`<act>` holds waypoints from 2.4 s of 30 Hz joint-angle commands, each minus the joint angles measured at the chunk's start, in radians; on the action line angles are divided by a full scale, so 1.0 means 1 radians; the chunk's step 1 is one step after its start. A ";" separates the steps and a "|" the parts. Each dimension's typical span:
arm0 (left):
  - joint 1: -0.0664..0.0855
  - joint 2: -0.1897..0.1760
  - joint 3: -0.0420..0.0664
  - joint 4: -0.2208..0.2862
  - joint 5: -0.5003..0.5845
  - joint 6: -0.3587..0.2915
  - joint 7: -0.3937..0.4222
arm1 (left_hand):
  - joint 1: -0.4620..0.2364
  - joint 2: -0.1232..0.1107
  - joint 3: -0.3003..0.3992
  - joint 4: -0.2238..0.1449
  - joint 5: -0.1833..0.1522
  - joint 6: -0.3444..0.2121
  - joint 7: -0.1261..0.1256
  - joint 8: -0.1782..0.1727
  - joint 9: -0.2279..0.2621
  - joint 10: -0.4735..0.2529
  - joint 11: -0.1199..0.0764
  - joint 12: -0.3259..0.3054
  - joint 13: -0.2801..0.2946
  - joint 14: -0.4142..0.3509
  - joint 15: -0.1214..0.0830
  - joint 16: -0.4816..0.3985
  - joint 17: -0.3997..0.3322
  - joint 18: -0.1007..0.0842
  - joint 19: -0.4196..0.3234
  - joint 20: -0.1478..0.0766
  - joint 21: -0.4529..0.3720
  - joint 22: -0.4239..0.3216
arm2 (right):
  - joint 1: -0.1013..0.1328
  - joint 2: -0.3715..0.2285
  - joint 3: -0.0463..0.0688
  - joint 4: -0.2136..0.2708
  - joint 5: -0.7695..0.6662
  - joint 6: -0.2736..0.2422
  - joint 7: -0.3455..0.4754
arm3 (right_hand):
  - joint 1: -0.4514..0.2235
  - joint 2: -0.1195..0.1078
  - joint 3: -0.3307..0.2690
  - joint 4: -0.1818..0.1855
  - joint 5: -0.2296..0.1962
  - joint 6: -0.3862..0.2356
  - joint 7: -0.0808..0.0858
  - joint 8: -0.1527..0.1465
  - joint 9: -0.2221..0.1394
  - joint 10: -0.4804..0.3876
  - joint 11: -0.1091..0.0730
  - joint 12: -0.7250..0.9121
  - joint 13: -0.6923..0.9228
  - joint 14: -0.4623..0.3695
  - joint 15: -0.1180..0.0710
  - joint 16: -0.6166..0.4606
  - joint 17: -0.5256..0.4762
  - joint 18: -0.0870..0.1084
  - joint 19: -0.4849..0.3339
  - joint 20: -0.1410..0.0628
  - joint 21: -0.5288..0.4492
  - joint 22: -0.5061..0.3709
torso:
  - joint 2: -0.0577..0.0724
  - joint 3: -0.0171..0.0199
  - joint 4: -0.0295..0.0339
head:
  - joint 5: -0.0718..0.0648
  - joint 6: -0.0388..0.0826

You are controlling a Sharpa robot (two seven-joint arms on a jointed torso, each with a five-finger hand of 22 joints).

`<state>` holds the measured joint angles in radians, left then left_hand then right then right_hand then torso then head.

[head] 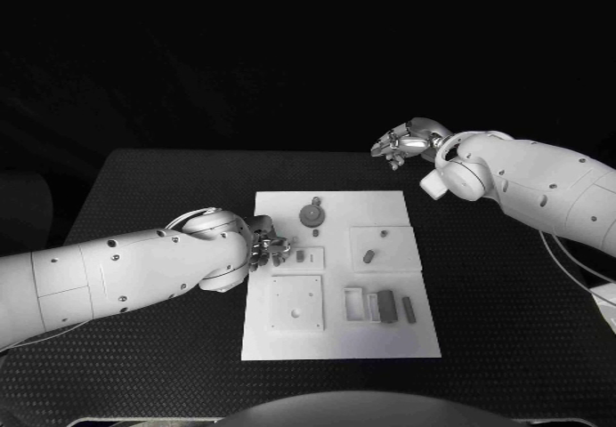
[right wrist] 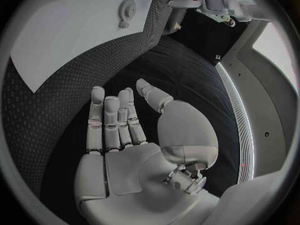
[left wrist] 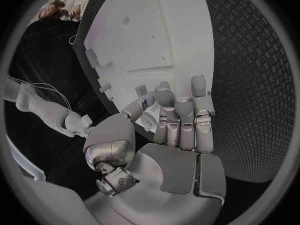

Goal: Assemble the parts on the task board

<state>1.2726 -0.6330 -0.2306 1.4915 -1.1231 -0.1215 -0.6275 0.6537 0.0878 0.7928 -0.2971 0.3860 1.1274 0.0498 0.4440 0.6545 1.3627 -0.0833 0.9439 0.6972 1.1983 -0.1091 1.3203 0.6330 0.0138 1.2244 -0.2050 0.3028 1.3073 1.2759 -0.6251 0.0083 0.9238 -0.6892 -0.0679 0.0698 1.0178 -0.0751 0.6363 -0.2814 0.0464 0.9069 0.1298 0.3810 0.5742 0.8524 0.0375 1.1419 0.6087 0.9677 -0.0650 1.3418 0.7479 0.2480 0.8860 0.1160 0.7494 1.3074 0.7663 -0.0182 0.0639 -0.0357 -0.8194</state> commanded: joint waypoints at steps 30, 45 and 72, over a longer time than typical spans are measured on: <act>-0.013 0.013 -0.009 -0.001 0.011 0.062 0.017 | 0.001 -0.117 -0.133 0.068 -0.191 0.106 -0.057 -0.019 -0.002 0.015 -0.030 -0.020 -0.026 -0.012 -0.024 -0.014 -0.031 -0.014 0.004 -0.007 -0.039 0.014 | 0.000 -0.001 0.000 0.002 -0.001 0.016 0.004 | -0.004 -0.008 -0.003 0.000 0.003 0.000 0.009 -0.009 0.001 -0.009 0.001 -0.003 -0.003 -0.010 0.003 -0.005 -0.002 0.014 -0.010 0.000 -0.008 0.014 | -0.001 -0.0010 0.0010 | -0.005 -0.002; -0.012 -0.017 -0.008 0.011 0.014 0.038 0.037 | -0.009 -0.224 -0.139 0.139 -0.337 0.084 -0.049 -0.031 -0.005 -0.006 -0.022 -0.028 -0.038 -0.030 -0.029 -0.022 -0.042 -0.014 -0.004 -0.003 -0.061 0.014 | -0.003 -0.002 0.000 0.001 -0.001 0.016 0.004 | -0.004 -0.009 -0.003 0.001 0.003 -0.001 0.010 -0.010 0.001 -0.010 0.001 -0.003 -0.003 -0.011 0.003 -0.005 -0.002 0.014 -0.011 0.001 -0.008 0.014 | -0.002 -0.0015 0.0012 | -0.008 0.001; 0.079 -0.082 0.042 -0.020 0.352 -0.074 0.244 | 0.138 -0.258 -0.102 0.139 -0.336 -0.198 0.077 -0.079 0.012 -0.309 0.111 -0.266 -0.178 -0.317 0.117 -0.242 -0.163 -0.014 -0.278 0.144 -0.241 -0.087 | -0.009 -0.004 0.000 -0.005 0.014 0.009 0.008 | -0.011 -0.016 -0.005 0.004 0.003 -0.003 0.012 -0.013 0.002 -0.013 0.003 -0.004 -0.005 -0.013 0.005 -0.006 -0.003 0.014 -0.012 0.002 -0.010 0.014 | -0.001 -0.0009 0.0009 | -0.014 0.030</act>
<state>1.3515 -0.7217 -0.1888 1.4753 -0.8891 -0.1042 -0.5181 0.7749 -0.1779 0.6865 -0.1488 0.0521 0.9359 0.1268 0.3629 0.6652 1.0589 0.0288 0.6818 0.5226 0.8806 0.0027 1.0822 0.4720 0.0150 0.9519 -0.0589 0.0628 1.2228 1.2670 -0.6303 0.0080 0.9204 -0.6844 -0.0646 0.0685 1.0098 -0.0831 0.6334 -0.2785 0.0465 0.9041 0.1324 0.3736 0.5742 0.8488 0.0411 1.1419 0.6058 0.9616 -0.0581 1.3418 0.7465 0.2481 0.8824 0.1197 0.7454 1.3073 0.7653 -0.0193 0.0650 -0.0492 -0.7939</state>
